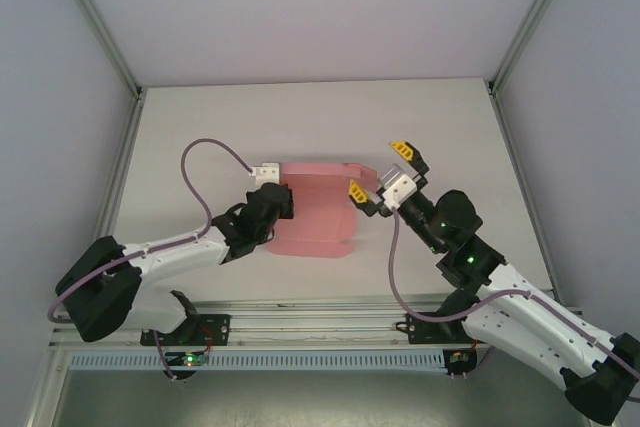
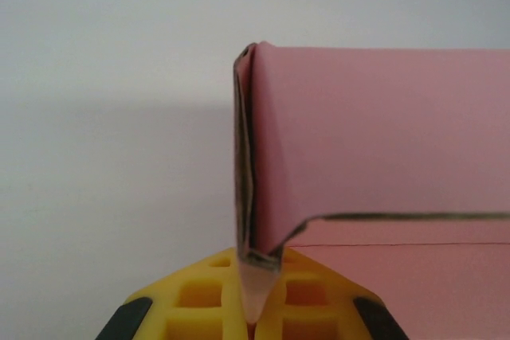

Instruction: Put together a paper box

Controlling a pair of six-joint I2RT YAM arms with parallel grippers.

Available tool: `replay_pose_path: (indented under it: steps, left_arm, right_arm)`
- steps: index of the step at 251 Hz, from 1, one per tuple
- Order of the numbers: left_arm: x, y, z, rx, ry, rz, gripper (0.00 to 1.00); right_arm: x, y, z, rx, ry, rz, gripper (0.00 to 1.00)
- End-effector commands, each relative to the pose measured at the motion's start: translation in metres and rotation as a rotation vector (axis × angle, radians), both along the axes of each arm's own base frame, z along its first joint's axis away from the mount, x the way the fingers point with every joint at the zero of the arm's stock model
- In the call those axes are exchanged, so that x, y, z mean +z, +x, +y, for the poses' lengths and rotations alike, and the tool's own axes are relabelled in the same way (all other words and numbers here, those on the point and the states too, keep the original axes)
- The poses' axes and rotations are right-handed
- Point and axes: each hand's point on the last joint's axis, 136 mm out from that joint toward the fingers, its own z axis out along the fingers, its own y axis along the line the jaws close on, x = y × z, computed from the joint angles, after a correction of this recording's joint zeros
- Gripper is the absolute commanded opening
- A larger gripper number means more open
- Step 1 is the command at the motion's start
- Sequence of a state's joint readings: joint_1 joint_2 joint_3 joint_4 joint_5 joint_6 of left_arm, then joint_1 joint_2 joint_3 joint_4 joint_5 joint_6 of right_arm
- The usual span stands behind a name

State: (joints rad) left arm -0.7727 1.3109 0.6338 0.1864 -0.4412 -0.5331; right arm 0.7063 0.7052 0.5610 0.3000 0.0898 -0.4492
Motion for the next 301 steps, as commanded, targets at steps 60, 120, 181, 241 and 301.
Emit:
replay_pose_path:
  steps: [60,120,181,241,301]
  left_arm:
    - [-0.001,-0.015,0.011,0.023,-0.031,0.026,0.0]
    - [0.006,-0.018,0.012,0.019,-0.071,0.015,0.0]
    - [0.011,-0.024,0.002,-0.038,-0.139,0.006,0.0]
    - [0.003,-0.024,-0.008,-0.063,-0.179,0.034,0.0]
    - [0.008,-0.026,-0.019,-0.1,-0.252,0.032,0.0]
  right_arm:
    - [-0.044,0.05,-0.011,-0.17,0.019,0.301,0.98]
    - [-0.067,0.052,0.004,-0.108,-0.014,0.367,0.98]
    - [-0.072,0.051,0.024,-0.017,0.042,0.417,0.98]
    - [-0.06,0.054,0.039,0.039,0.189,0.407,0.98]
    - [-0.086,0.056,0.052,-0.004,0.148,0.463,0.98]
